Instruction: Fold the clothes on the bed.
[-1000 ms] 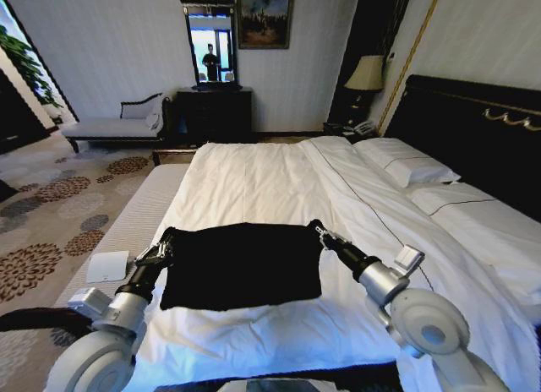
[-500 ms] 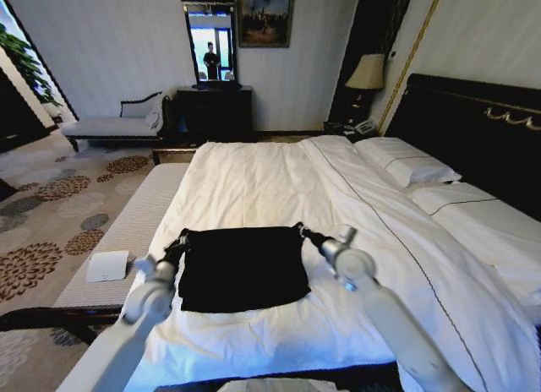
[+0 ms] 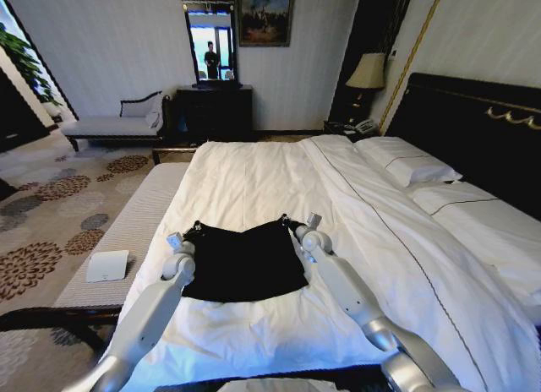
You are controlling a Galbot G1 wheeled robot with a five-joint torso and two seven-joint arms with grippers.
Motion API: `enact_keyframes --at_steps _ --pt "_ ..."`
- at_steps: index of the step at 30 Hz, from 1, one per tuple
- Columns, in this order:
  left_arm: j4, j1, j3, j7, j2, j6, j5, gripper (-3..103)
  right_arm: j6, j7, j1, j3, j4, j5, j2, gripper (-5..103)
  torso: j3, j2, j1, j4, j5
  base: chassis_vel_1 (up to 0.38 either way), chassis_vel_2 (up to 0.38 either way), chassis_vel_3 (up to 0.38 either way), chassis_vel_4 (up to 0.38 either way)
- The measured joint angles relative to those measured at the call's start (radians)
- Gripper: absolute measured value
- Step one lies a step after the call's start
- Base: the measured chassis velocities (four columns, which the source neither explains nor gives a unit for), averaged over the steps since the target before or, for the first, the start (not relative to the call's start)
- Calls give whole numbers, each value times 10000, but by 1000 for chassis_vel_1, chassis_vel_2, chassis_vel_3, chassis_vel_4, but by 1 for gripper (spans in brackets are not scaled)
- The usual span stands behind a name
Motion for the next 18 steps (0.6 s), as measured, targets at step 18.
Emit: enact_keyframes --at_steps 18 --pt "821 -133 -181 -13 -240 -448 533 0 1515 -514 22 171 -1404 -2306 253 1 -2 3 -4 0 -1 0 0 0 0"
